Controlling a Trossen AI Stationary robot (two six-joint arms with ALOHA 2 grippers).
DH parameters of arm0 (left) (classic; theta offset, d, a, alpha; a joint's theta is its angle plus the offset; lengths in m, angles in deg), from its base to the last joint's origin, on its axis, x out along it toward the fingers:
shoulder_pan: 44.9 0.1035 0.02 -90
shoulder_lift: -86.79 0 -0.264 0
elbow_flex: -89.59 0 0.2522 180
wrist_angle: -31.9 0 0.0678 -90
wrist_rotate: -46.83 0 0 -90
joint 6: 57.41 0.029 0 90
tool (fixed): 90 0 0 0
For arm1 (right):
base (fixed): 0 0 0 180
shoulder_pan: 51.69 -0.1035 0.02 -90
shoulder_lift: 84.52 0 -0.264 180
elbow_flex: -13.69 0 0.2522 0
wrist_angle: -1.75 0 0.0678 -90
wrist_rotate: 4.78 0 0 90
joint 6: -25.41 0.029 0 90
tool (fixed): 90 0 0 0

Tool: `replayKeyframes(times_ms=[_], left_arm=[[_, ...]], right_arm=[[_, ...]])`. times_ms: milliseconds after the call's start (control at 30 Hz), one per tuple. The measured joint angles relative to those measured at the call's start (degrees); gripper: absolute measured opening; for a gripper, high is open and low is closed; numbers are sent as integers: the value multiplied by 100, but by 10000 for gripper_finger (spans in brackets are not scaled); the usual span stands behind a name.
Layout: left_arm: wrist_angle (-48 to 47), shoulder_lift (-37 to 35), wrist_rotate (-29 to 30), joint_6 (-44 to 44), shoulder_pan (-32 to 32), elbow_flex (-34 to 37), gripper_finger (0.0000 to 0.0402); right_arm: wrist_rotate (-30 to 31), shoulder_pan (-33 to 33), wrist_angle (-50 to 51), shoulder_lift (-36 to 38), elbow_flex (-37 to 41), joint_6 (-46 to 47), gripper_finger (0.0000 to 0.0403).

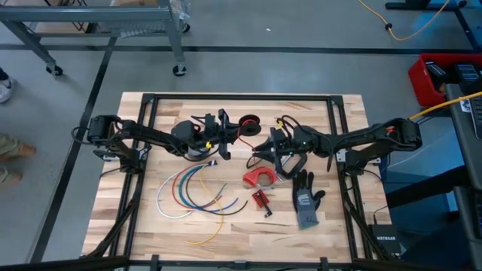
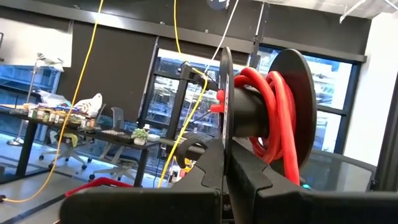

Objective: Coil cords
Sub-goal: Coil the red wire onto the spool

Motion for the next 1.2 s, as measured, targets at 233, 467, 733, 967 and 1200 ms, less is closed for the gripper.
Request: replayKeyframes(times_ms=[233, 467, 733, 967, 1200], left_arm=[[-7, 0, 0, 0, 0, 0, 0], [-125, 0, 0, 0, 0, 0, 0], [-595, 0, 0, 0, 0, 0, 0], [-979, 0, 2, -1, 0, 0, 0], [-1607, -26, 2, -52, 0, 0, 0]], right_arm=[[-195, 17, 34, 0, 0, -1, 13], [-325, 17, 44, 0, 0, 0, 10], [-332, 17, 549, 318, 7, 40, 7], [55, 19, 1548, 900, 4, -13, 5], [775, 21, 2437, 1541, 7, -18, 4]])
